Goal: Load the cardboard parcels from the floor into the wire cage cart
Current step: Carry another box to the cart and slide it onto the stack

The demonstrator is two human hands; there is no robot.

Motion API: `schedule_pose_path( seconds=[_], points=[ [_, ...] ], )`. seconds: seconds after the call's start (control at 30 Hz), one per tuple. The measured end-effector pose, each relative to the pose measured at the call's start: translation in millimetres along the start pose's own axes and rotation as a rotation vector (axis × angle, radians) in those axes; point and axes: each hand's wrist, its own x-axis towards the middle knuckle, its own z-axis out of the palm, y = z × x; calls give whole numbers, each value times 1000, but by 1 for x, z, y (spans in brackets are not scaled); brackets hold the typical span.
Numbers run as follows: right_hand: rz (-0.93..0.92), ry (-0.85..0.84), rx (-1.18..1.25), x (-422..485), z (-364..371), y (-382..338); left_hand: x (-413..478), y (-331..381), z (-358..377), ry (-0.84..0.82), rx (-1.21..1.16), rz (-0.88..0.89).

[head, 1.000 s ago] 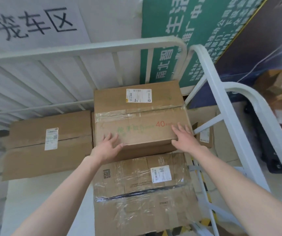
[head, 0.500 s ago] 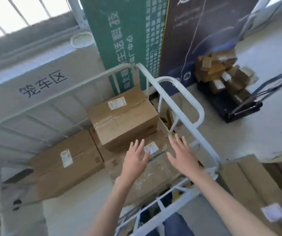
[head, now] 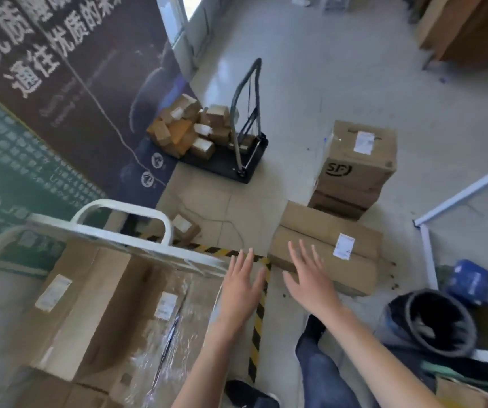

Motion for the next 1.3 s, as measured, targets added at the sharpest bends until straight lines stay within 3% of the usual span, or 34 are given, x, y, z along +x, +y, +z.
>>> schedule_pose_path(
  seconds=[0.23, 0.57, 0.83, 1.03, 1.2, 1.3],
  points=[
    [315, -1, 184, 5, -24, 151, 81, 55, 97, -332, 173, 4],
    [525, -119, 346, 86, 26, 286, 198, 16, 210, -513, 183, -173],
    [872, -101, 524, 153, 142, 415, 328, -117, 316, -473, 53, -466],
    [1002, -95, 561, 199, 226, 500, 416, -196, 374, -390, 57, -523],
    [1237, 68, 731, 223, 264, 554, 453, -237, 406, -358, -54, -554],
    [1250, 29, 782, 234, 278, 571, 461, -250, 410, -342, -91, -593]
  ],
)
